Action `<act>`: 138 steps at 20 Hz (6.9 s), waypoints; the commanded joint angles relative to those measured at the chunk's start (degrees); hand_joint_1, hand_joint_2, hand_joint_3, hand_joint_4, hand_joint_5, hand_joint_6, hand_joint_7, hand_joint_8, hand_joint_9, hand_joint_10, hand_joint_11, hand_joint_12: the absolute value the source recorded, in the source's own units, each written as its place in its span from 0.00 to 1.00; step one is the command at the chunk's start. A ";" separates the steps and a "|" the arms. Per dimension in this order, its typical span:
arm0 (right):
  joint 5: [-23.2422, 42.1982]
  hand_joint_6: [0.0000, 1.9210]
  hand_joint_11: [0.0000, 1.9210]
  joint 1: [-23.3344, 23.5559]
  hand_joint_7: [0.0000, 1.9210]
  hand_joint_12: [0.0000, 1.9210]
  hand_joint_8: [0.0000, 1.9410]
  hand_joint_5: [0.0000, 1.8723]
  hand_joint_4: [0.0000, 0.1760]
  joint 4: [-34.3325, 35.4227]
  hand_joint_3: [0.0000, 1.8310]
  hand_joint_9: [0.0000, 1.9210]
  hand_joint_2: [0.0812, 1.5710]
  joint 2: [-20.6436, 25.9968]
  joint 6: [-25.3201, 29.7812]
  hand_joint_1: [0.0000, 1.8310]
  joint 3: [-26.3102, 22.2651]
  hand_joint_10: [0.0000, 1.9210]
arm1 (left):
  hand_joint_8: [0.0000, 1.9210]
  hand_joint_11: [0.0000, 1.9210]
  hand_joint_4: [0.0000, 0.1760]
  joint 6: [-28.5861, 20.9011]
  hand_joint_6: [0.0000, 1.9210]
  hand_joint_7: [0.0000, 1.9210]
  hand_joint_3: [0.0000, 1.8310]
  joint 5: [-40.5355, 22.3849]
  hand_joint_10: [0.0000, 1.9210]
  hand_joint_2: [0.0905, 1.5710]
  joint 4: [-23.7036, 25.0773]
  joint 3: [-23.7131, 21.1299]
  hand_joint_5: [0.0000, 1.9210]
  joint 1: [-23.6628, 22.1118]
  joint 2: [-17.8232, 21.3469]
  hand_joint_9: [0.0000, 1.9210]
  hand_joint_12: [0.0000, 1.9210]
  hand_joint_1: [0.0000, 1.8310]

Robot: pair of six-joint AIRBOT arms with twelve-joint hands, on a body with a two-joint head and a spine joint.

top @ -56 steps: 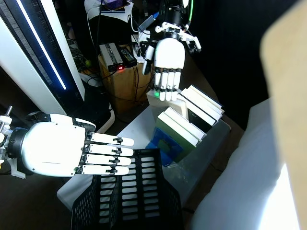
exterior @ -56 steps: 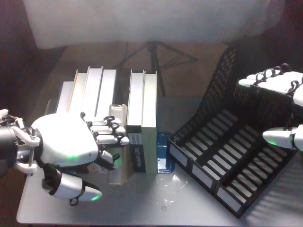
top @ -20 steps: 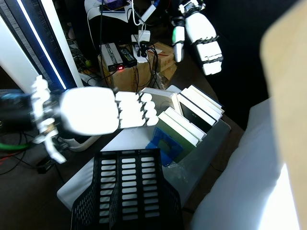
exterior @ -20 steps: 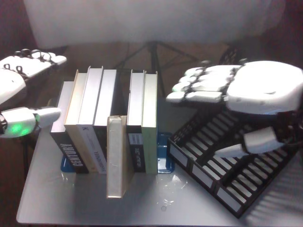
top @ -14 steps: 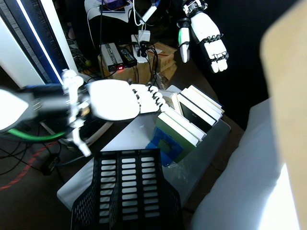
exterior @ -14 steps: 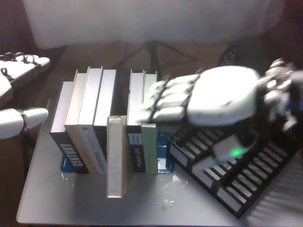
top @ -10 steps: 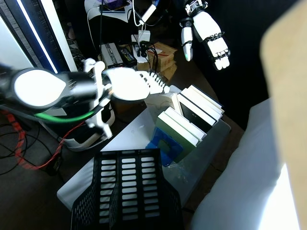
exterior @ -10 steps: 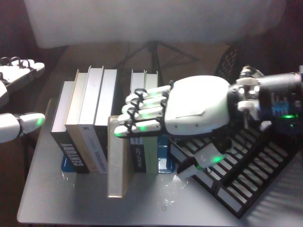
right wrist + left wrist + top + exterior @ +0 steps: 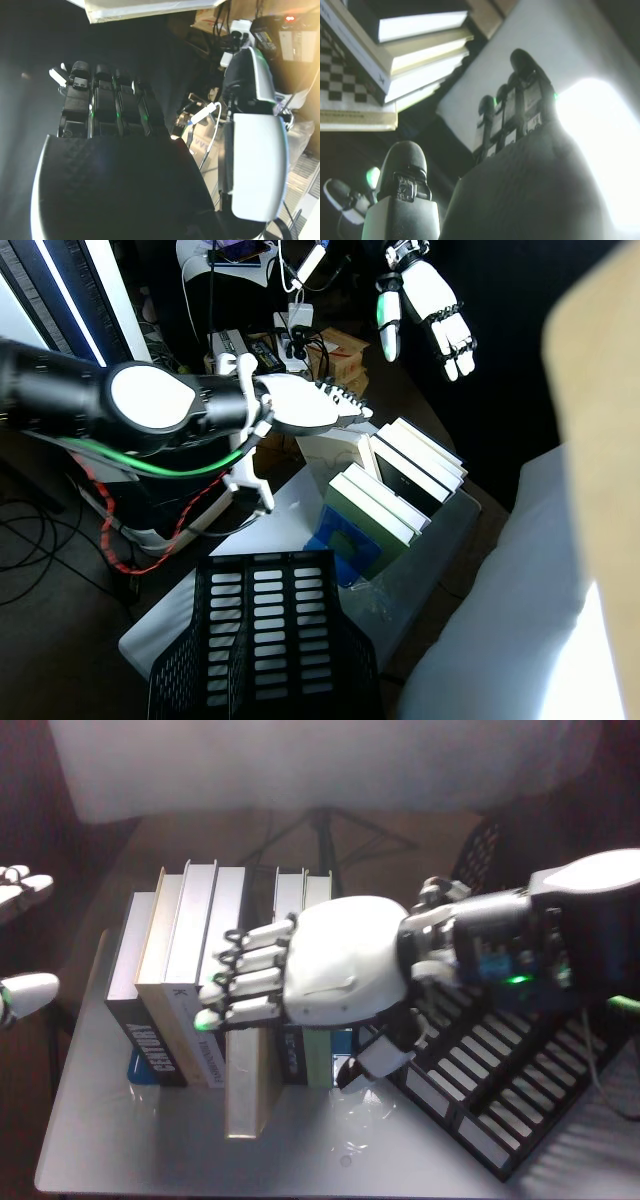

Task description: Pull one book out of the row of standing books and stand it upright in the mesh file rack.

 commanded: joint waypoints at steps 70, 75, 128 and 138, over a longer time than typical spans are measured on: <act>-14.37 0.00 0.00 -4.18 0.19 0.00 0.00 0.18 0.23 -12.77 0.00 0.13 0.60 -18.43 -2.86 0.65 12.70 0.00 | 0.00 0.00 0.00 -3.49 0.00 0.00 0.00 -14.55 0.00 0.88 -7.03 -0.23 0.05 7.42 1.47 0.00 0.21 0.14; -14.35 0.00 0.00 -4.49 0.19 0.00 0.00 0.18 0.23 -12.90 0.00 0.13 0.60 -18.41 -2.33 0.65 12.72 0.00 | 0.00 0.00 0.00 -3.57 0.00 0.00 0.00 -14.62 0.00 0.88 -7.03 -0.15 0.05 7.42 1.50 0.00 0.25 0.14; -10.66 0.60 0.30 -0.72 0.57 0.92 0.39 0.51 0.00 -33.76 0.00 0.43 0.72 -17.76 19.62 0.75 17.28 0.66 | 0.00 0.00 0.00 -4.92 0.00 0.01 0.00 -15.43 0.00 0.89 -6.78 0.71 0.04 7.05 0.48 0.00 0.20 0.15; -6.10 0.48 0.27 2.01 0.63 0.91 0.35 0.54 0.00 -36.69 0.00 0.45 0.67 -15.52 26.25 0.76 15.47 0.64 | 0.00 0.00 0.00 -5.35 0.00 0.00 0.00 -15.94 0.00 0.91 -6.89 0.47 0.04 7.06 0.51 0.00 0.24 0.09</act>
